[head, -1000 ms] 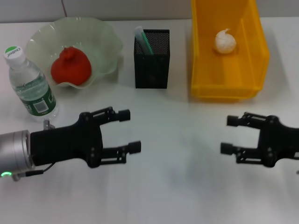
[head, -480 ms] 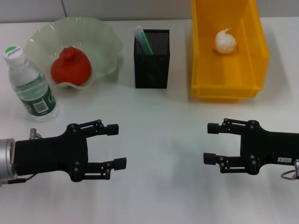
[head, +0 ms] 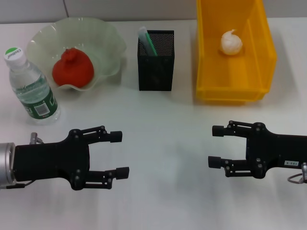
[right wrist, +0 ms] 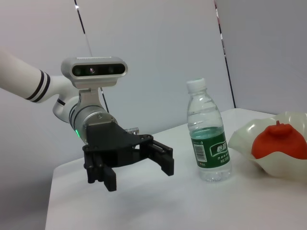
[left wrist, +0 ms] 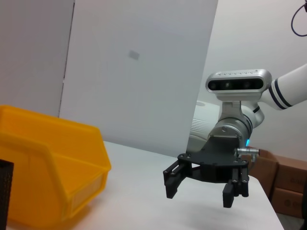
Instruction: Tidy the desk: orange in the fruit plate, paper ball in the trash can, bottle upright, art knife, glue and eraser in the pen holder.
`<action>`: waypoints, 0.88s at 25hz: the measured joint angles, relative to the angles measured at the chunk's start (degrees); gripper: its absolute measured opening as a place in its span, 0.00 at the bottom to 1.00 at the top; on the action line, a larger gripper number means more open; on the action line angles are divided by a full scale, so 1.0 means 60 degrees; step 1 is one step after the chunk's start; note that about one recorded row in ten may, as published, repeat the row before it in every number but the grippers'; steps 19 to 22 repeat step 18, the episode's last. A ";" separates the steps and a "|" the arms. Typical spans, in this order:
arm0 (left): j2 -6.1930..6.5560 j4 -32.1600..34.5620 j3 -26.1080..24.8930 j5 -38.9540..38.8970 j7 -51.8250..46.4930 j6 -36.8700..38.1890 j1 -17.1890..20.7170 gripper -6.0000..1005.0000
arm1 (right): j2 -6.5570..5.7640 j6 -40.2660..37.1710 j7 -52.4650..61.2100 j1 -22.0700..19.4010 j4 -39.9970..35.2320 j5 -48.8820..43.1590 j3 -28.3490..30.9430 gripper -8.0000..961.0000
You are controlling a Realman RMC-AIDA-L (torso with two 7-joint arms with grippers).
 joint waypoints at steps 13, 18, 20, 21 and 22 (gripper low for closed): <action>-0.0028 0.0044 0.0072 0.0000 -0.0009 0.0001 -0.0014 0.84 | -0.0001 -0.0016 0.0003 0.0000 0.0001 0.0001 0.0000 0.83; -0.0028 0.0047 0.0075 0.0000 -0.0010 0.0000 -0.0040 0.84 | -0.0001 -0.0011 0.0003 0.0003 0.0001 0.0007 0.0000 0.83; -0.0028 0.0047 0.0075 0.0000 -0.0010 0.0000 -0.0040 0.84 | -0.0001 -0.0011 0.0003 0.0003 0.0001 0.0007 0.0000 0.83; -0.0028 0.0047 0.0075 0.0000 -0.0010 0.0000 -0.0040 0.84 | -0.0001 -0.0011 0.0003 0.0003 0.0001 0.0007 0.0000 0.83; -0.0028 0.0047 0.0075 0.0000 -0.0010 0.0000 -0.0040 0.84 | -0.0001 -0.0011 0.0003 0.0003 0.0001 0.0007 0.0000 0.83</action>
